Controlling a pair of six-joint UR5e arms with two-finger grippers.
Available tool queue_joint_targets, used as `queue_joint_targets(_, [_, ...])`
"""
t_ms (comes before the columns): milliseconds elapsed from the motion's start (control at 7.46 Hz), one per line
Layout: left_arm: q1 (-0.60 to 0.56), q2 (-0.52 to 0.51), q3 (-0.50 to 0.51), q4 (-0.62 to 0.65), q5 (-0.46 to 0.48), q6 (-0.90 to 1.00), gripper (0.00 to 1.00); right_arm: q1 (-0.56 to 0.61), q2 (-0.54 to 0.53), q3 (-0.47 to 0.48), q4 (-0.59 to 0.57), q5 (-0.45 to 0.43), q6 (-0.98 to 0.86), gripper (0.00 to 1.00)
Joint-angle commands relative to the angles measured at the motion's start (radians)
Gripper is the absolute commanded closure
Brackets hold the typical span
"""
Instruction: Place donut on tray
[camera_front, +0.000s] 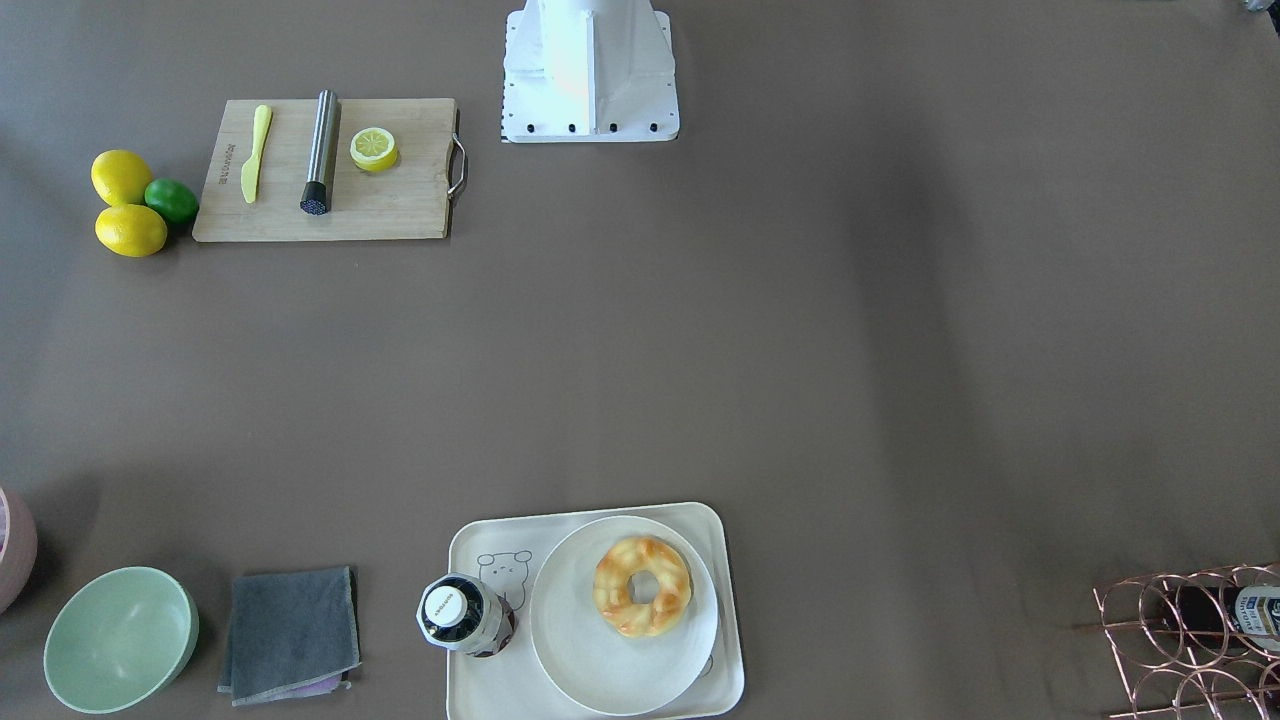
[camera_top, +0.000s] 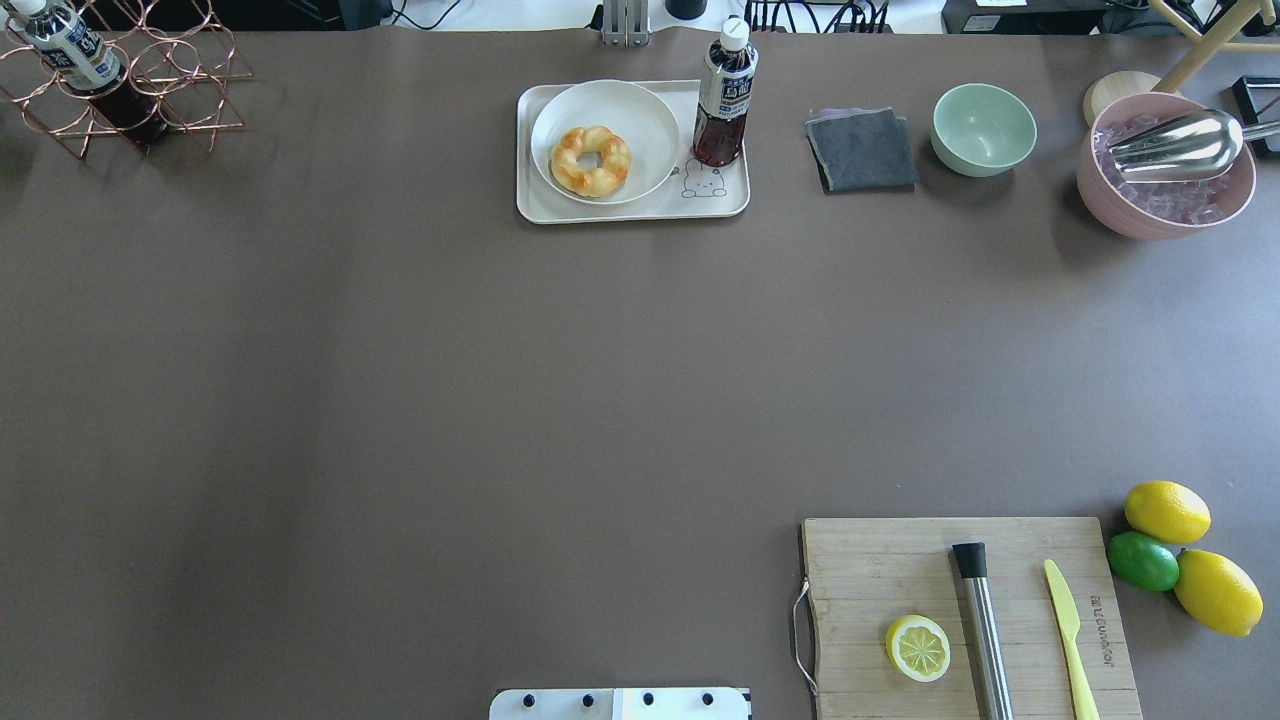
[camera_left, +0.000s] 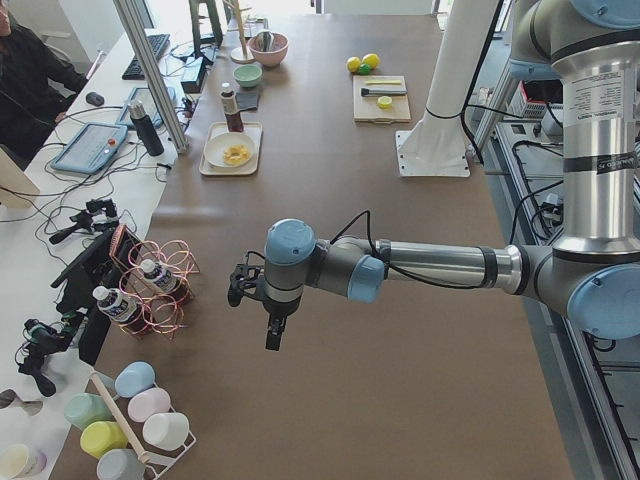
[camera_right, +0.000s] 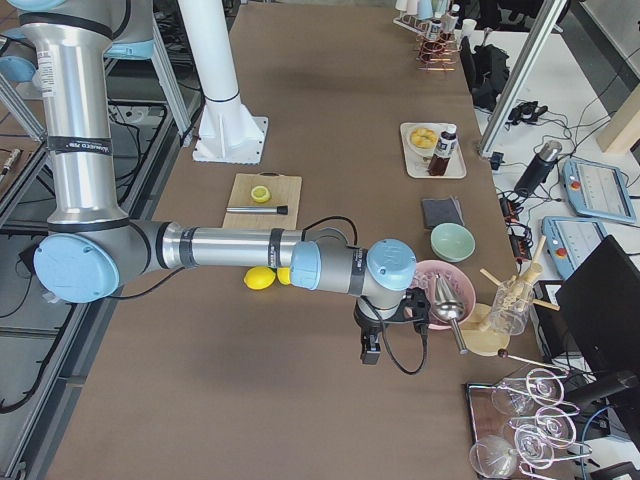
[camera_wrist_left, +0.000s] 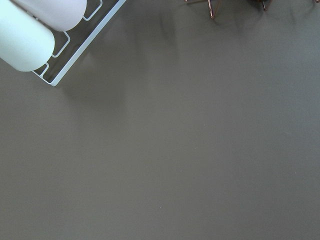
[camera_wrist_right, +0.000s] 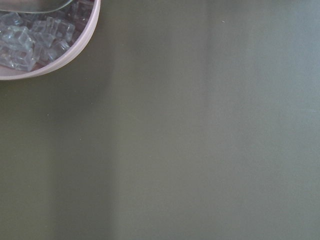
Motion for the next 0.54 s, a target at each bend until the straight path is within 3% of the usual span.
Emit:
queue_joint_targets(0, [0.000, 0.000, -0.005, 0.008, -0.002, 0.000, 0.02, 0.000, -0.002, 0.001, 0.000, 0.010, -0.002, 0.00])
queue_joint_targets(402, [0.000, 0.002, -0.003, 0.006, -0.002, 0.003, 0.02, 0.000, 0.002, 0.003, -0.002, 0.010, 0.000, 0.00])
